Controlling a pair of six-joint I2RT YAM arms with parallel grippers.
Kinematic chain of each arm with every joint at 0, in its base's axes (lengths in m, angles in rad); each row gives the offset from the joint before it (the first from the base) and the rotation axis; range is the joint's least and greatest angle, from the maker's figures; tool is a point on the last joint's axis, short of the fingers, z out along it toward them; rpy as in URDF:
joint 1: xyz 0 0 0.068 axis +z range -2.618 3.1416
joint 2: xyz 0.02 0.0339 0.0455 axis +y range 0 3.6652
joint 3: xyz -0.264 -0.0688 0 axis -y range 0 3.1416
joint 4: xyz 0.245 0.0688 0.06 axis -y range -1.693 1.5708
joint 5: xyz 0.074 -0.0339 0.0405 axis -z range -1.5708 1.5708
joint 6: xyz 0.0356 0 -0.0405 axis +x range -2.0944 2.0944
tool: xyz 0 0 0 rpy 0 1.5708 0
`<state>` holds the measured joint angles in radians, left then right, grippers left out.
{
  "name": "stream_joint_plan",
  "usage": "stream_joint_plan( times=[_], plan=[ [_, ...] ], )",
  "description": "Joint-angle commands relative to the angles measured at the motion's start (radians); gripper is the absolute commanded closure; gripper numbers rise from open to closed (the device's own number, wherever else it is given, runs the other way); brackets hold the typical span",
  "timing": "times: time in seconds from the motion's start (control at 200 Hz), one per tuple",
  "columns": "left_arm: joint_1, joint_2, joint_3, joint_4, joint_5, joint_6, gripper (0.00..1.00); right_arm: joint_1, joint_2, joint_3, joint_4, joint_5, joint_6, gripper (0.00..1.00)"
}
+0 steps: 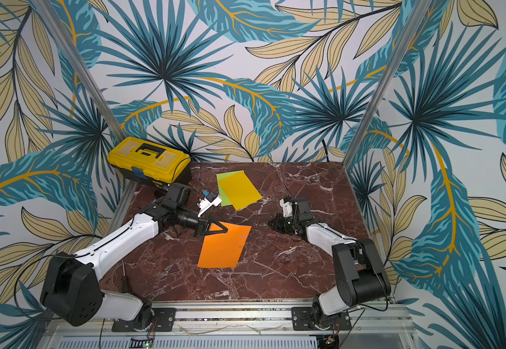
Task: Unclip the paperclips from the documents
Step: Place the paper clip at the center of the board.
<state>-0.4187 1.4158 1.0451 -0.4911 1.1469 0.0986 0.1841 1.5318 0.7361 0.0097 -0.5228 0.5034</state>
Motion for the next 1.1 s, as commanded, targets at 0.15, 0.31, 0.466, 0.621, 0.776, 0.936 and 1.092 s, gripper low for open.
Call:
stream_joint_plan(
  times=[0.15, 0.31, 0.466, 0.621, 0.776, 0.936, 1.092],
  plan=[
    [-0.005, -0.005, -0.011, -0.004, 0.002, 0.016, 1.0, -0.003, 0.06, -0.023, 0.052, 0.043, 0.053, 1.0],
    [-0.005, -0.007, -0.011, -0.004, -0.001, 0.016, 1.0, -0.003, 0.087, -0.02, 0.04, 0.079, 0.064, 1.0],
    [-0.005, -0.004, -0.01, -0.004, 0.001, 0.015, 1.0, -0.003, 0.107, -0.019, 0.037, 0.093, 0.072, 1.0],
    [-0.006, -0.003, -0.01, -0.004, -0.001, 0.015, 1.0, -0.003, 0.127, -0.013, 0.025, 0.104, 0.073, 1.0],
    [-0.005, -0.003, -0.01, -0.004, -0.001, 0.015, 1.0, -0.003, 0.143, -0.009, 0.021, 0.112, 0.076, 1.0],
    [-0.006, -0.002, -0.01, -0.004, -0.004, 0.015, 1.0, -0.003, 0.148, -0.004, 0.009, 0.115, 0.07, 0.95],
    [-0.006, -0.002, -0.008, -0.004, -0.003, 0.015, 1.0, -0.003, 0.146, 0.001, -0.009, 0.118, 0.061, 0.86]
  ],
)
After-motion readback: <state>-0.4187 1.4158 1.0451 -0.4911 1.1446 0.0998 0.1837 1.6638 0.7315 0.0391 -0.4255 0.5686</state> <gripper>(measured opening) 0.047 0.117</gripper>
